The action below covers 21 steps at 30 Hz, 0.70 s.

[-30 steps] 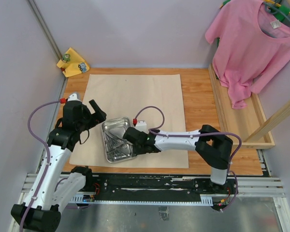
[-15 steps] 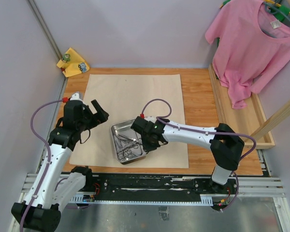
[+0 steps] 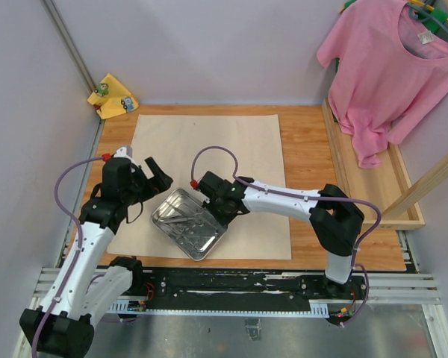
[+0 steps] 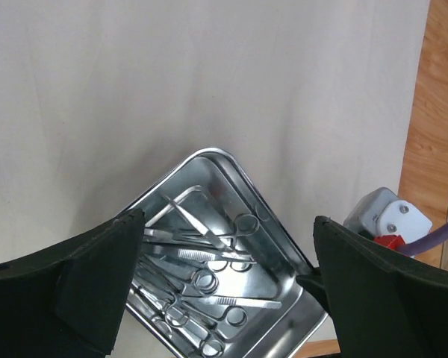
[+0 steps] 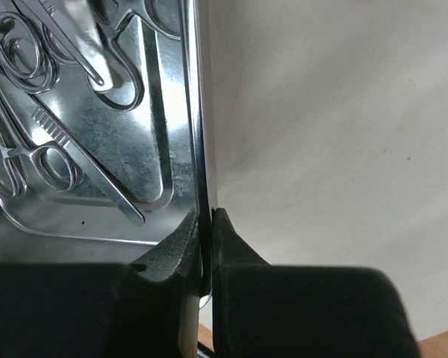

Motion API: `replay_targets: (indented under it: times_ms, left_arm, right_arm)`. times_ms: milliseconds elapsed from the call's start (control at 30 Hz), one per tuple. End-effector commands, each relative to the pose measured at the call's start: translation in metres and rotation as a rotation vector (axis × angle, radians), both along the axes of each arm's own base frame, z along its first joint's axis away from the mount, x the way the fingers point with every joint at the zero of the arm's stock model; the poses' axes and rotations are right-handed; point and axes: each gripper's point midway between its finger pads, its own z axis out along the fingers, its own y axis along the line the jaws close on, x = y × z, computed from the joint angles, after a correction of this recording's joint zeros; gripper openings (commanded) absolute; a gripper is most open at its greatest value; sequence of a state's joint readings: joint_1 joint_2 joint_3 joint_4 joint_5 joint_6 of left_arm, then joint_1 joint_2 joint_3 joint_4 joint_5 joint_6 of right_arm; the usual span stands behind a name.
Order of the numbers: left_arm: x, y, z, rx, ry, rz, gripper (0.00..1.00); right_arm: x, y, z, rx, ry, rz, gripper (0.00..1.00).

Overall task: Open and lay out the surgical kit
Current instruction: Move the container from the surgical kit.

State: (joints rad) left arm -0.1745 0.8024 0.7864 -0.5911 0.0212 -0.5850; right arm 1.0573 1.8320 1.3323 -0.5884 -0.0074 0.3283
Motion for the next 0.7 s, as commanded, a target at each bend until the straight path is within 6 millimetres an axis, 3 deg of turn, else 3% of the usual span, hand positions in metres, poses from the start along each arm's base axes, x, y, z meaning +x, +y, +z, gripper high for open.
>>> replay_targets:
  times_ms: [0,33,67,200,300,467,667]
  left_arm:
    - [0.006,-0.008,-0.002,-0.030,-0.016,-0.021,0.99]
    - [0.006,-0.008,-0.005,-0.030,-0.011,-0.020,0.99]
    - [0.007,-0.008,-0.007,-0.031,-0.005,-0.022,0.99]
    - [0.009,-0.008,-0.015,-0.027,0.005,-0.019,0.99]
    - [0.010,-0.007,-0.020,-0.021,0.012,-0.013,0.99]
    - [0.012,-0.005,-0.023,-0.018,0.011,0.000,0.99]
    - [0.015,0.002,-0.024,0.009,0.017,0.034,0.99]
  right_arm:
    - [0.035,0.009,0.012,-0.022,-0.157,0.224,0.02]
    - [0.045,0.004,0.011,-0.050,-0.184,0.220,0.10]
    - [0.053,0.000,0.012,-0.066,-0.195,0.209,0.27]
    - [0.074,-0.009,0.023,-0.031,-0.184,0.156,0.58]
    - [0.081,-0.015,0.043,0.017,-0.191,0.092,0.68]
    - [0.052,-0.017,0.071,0.138,-0.123,-0.075,0.78]
    - [-0.010,-0.021,0.046,0.184,0.004,-0.322,0.81]
